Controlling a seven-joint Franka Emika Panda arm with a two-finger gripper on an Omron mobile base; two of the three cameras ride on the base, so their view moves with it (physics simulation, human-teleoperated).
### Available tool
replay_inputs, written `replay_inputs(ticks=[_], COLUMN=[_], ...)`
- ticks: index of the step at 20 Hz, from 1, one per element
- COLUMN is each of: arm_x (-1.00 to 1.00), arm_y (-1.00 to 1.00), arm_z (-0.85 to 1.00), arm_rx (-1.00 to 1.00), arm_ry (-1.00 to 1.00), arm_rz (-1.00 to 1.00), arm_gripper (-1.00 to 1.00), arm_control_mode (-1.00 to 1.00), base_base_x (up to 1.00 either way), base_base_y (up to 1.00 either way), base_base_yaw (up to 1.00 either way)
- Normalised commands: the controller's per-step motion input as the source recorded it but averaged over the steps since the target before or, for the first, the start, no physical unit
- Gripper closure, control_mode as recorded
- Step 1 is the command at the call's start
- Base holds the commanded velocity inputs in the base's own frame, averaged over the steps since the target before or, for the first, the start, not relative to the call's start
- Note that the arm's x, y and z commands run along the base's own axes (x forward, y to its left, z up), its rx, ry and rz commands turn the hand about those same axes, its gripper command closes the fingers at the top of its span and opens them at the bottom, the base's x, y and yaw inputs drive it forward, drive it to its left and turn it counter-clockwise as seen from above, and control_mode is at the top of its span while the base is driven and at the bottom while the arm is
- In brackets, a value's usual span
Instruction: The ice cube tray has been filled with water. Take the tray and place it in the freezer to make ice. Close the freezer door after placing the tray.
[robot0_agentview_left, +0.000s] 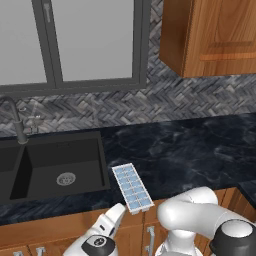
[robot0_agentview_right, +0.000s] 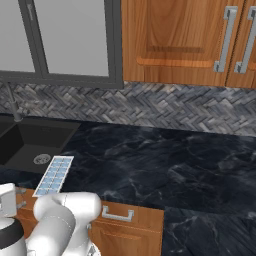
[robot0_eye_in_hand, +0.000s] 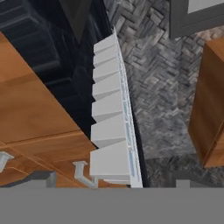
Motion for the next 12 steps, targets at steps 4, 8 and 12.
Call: replay_inputs(ticks=[4,8,12], arm_x=[0.07,0.0,0.0], arm_y=[0.0,-0.08,-0.15], arm_z=[0.0,0.0,0.0], arm_rx=[0.0,0.0,0.0], arm_ry=[0.0,0.0,0.0], arm_rz=[0.03,0.0,0.0], arm_gripper=[-1.0,-1.0,-1.0], arm_control_mode=[-1.0,-1.0,-1.0], base_base_x=[0.0,0.0,0.0], base_base_y=[0.0,0.0,0.0], base_base_yaw=[0.0,0.0,0.0])
